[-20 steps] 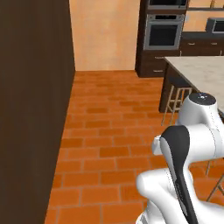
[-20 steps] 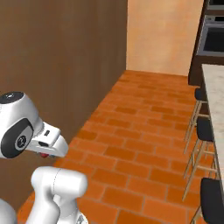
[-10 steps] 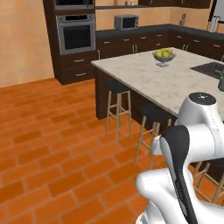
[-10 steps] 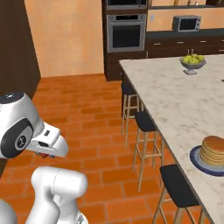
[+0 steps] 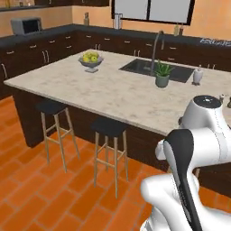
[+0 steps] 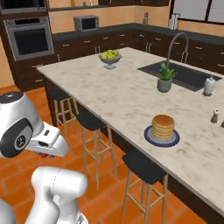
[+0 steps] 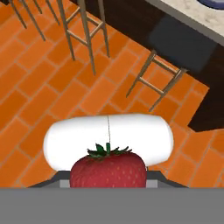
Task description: Take the strawberry from the fridge and place it on top of the pancake, located on the dining counter.
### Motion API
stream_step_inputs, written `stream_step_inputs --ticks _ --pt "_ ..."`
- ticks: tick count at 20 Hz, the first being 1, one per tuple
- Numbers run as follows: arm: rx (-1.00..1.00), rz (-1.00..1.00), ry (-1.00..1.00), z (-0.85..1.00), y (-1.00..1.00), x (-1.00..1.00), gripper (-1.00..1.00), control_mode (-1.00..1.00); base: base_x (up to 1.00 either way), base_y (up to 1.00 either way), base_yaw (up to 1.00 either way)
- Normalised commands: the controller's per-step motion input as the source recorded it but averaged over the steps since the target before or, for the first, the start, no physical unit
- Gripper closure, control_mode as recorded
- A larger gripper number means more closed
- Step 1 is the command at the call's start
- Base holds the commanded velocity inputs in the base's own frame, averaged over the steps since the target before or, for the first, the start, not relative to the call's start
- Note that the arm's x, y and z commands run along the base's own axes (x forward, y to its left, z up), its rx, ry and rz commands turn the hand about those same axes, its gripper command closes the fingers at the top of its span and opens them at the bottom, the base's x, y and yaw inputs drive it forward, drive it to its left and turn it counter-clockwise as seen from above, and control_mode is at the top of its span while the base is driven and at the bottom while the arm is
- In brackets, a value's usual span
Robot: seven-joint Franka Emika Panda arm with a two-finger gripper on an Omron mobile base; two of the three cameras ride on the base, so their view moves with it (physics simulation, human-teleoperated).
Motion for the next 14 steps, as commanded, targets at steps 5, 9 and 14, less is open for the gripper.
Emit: stream_step_inputs --ticks 5,9,14 --pt "0.0 0.0 0.0 0.0 0.0 0.0 1.0 1.0 0.04 -0.2 -0.9" --pt "0.0 0.0 0.0 0.0 0.0 0.0 1.0 1.0 0.47 0.02 -0.8" --pt "0.0 0.0 0.0 0.0 0.0 0.0 1.0 1.0 0.94 0.44 -0.56"
